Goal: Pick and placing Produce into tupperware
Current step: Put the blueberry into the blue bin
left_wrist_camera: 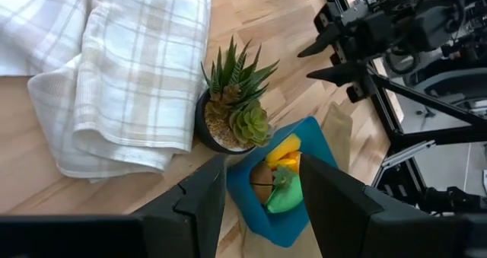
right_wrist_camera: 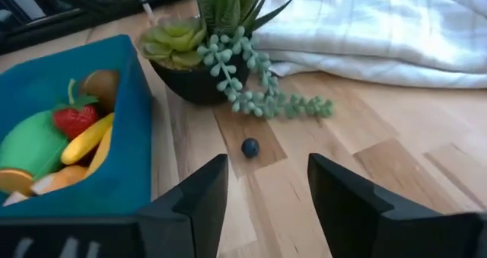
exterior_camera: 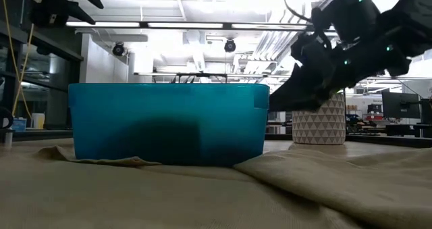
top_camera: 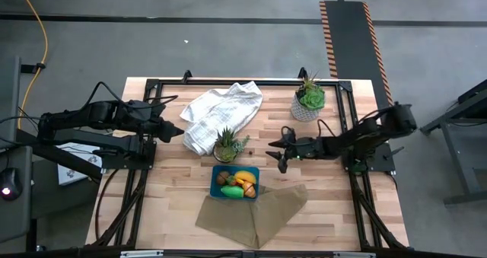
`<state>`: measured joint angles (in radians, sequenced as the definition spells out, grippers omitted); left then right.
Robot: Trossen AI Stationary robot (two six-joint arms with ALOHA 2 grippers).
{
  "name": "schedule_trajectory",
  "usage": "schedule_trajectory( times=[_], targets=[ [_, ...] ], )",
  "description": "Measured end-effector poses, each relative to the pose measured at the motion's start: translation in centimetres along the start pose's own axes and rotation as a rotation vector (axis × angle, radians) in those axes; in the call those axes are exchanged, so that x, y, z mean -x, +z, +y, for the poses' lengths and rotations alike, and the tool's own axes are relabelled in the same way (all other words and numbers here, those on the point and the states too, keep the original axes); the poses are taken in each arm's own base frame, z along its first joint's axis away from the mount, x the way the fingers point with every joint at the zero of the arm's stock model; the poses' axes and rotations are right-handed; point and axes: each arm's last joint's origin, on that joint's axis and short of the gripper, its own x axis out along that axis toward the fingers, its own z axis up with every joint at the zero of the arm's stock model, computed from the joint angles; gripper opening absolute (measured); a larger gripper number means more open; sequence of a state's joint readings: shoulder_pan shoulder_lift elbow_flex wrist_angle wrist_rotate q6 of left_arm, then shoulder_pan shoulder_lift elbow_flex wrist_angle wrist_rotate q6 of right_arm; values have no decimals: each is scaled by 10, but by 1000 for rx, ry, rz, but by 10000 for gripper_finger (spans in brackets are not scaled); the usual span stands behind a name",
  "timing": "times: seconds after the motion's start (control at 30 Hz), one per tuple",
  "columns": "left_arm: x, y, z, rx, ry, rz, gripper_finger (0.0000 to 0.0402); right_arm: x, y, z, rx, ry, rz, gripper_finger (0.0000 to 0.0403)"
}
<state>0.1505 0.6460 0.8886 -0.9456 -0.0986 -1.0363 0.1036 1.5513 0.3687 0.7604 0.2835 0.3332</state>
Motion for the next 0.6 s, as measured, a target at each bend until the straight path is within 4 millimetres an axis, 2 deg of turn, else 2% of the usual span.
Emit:
schedule_trajectory(
  times=[0.33, 0.6],
  targets=[
    [0, 0, 0, -37, 0, 0, 156, -24, -18, 1, 6, 0, 14, 173],
    [0, 0, 0, -37, -1, 0, 156, -49, -20, 9, 89, 21, 36, 172]
  ],
)
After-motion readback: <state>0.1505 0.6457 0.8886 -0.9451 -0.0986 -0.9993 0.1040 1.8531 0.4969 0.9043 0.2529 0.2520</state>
